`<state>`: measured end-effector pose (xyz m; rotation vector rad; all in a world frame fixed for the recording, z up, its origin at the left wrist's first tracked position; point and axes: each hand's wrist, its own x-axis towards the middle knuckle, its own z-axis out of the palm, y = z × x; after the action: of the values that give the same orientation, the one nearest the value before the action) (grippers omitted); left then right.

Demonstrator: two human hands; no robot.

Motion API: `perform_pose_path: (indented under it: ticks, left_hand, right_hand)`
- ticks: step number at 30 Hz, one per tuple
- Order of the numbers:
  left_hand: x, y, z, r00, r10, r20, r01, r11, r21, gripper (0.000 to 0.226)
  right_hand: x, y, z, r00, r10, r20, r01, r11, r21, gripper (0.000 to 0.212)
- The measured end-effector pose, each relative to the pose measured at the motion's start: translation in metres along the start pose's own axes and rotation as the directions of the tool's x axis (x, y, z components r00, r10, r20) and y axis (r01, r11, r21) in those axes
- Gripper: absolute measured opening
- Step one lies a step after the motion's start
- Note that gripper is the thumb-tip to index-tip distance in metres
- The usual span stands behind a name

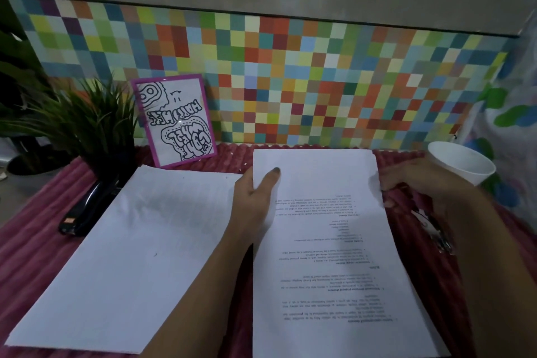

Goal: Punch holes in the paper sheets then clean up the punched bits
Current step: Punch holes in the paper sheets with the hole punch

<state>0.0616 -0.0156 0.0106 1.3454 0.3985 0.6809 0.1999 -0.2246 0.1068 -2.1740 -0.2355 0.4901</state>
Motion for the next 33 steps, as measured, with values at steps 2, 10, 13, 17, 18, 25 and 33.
perform_pose_path:
  ticks: [2,10,13,17,18,25,33]
  left_hand:
    - [0.000,-0.001,0.001,1.000,0.002,0.016,-0.002,1.000,0.017,0.021]
    - [0.004,-0.003,-0.006,0.999,-0.030,0.034,0.030,1.000,0.006,0.024]
    - [0.005,-0.004,-0.007,0.999,-0.037,0.035,0.037,0.999,-0.003,0.029]
    - [0.002,-0.002,-0.003,0.999,-0.033,0.023,0.033,0.999,-0.009,0.026]
    - [0.001,-0.001,-0.002,0.999,-0.029,0.029,0.030,1.000,-0.007,0.025]
    - [-0.001,0.002,0.002,1.000,-0.028,0.005,0.028,1.000,0.007,0.021]
    - [-0.004,-0.002,0.005,0.997,0.070,0.013,-0.071,0.996,0.061,0.027]
  right_hand:
    - [-0.001,0.000,0.005,0.999,-0.013,0.045,0.012,1.000,0.016,0.016]
    - [0.005,-0.001,0.001,0.974,-0.149,0.168,0.175,0.973,-0.148,0.066]
    - [0.004,-0.003,0.000,0.941,-0.255,0.220,0.303,0.927,-0.221,0.087]
    - [-0.002,-0.006,-0.003,0.930,-0.341,0.140,0.365,0.905,-0.219,0.055]
    - [-0.002,-0.005,-0.004,0.931,-0.343,0.127,0.362,0.914,-0.185,0.049]
    - [0.007,-0.005,-0.008,0.937,-0.347,0.036,0.345,0.906,-0.245,0.049]
    - [-0.017,-0.091,0.041,0.749,-0.501,-0.433,0.604,0.249,0.757,0.020]
